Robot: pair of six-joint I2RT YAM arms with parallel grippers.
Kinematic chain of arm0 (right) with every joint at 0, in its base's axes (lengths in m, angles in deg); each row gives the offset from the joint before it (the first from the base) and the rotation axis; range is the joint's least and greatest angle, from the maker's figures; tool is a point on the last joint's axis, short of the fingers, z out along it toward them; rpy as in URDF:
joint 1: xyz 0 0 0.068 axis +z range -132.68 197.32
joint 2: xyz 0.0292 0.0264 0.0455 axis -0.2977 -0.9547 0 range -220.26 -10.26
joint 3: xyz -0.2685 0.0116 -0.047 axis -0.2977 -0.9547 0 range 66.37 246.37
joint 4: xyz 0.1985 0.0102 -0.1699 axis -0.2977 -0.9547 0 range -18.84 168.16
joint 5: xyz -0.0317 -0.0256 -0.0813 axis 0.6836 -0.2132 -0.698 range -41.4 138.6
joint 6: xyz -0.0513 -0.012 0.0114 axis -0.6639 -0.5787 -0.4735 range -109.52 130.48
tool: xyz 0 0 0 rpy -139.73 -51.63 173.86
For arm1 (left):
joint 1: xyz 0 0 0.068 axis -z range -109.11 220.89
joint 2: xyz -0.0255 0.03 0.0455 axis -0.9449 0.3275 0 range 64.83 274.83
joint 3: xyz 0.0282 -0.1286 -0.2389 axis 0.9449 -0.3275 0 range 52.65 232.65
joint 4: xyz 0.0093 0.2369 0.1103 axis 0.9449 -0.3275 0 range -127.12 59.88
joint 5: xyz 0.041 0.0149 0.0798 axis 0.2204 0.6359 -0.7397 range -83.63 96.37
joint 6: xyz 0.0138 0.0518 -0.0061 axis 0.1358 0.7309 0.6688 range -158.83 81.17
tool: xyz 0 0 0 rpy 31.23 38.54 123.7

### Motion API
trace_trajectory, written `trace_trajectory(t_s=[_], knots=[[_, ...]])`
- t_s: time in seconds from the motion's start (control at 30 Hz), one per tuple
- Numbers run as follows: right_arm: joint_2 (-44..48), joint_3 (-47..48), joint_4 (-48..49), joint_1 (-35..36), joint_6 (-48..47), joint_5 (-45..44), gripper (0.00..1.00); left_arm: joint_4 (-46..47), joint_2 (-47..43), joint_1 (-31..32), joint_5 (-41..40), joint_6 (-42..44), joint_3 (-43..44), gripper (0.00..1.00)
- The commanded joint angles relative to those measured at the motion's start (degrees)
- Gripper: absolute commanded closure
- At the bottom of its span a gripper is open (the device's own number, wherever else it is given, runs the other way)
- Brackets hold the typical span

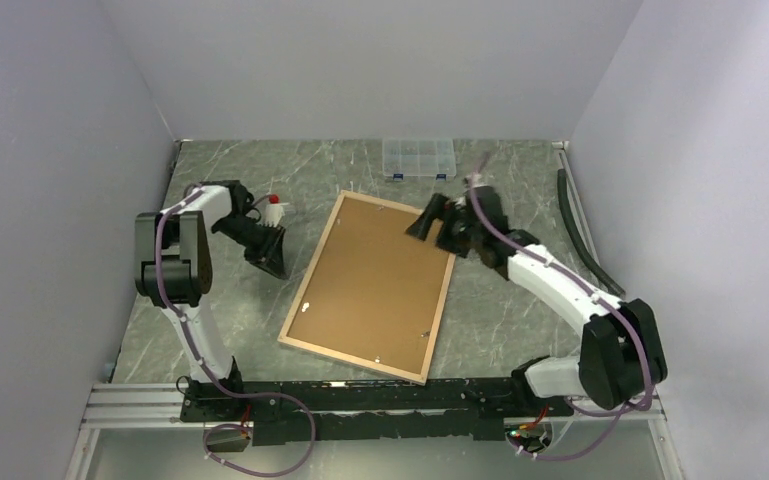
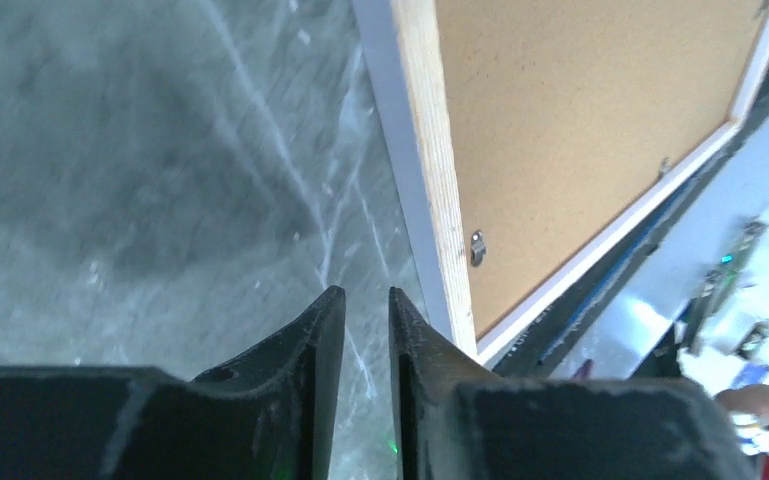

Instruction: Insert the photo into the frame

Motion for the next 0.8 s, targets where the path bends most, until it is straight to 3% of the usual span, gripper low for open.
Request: trace_trajectory(t_s=[0.0,0.07,0.3,0.77], knots=[[-2.55,2.19,3.44,13.89,-3.90,1.25,0.07,-5.69,-3.40,-2.23,9.51,4.14,0.44,0.61],[-6.20,3.44,6.48,19.62,-4.02,1.68,0.08,-5.45,-3.30,-1.92,12.05,3.76,0.13,0.53],[-19.66,12.11,12.80,32.24,-8.22,5.88,0.11,-1.51,0.09,0.91,11.50,0.36,-0.31,0.58],[-34.75,23.48,10.69,36.50,-14.28,13.73,0.16,1.84,3.50,1.97,9.47,-0.61,-2.19,0.76]])
